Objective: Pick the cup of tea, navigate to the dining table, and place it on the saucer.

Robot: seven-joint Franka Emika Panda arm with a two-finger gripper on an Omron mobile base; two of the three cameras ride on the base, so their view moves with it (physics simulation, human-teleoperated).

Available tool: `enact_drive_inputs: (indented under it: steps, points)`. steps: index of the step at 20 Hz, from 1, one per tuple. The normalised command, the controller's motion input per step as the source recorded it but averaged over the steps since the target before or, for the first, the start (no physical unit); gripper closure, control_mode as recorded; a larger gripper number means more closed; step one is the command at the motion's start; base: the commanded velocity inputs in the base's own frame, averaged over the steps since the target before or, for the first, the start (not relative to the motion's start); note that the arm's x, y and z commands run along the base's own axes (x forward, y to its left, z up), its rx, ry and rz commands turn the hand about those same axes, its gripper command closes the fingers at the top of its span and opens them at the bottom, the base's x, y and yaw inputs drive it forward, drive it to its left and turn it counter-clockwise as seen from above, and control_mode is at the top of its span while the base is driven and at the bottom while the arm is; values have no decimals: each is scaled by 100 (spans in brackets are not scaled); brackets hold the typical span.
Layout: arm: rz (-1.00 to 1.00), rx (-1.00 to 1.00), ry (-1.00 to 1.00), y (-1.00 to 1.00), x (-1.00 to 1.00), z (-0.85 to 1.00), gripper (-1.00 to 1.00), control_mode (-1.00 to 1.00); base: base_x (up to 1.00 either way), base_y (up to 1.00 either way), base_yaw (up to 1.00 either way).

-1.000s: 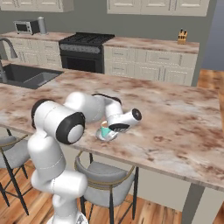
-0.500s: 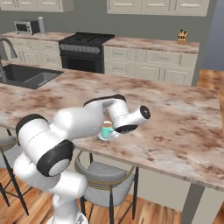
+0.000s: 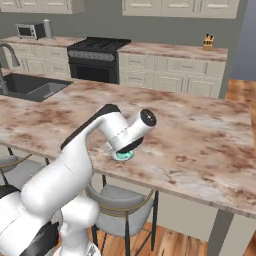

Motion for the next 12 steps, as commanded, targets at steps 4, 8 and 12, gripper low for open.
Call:
enact_drive_inputs:
  steps: [4,8,12]
  points:
    - [-27,0,-10,81,-84,61,-100,-100,0,0,0]
    - [-28,0,-10,65,-100,60,-100,-100,0,0,0]
    - [-48,1,0,48,-100,46,-100,-100,0,0,0]
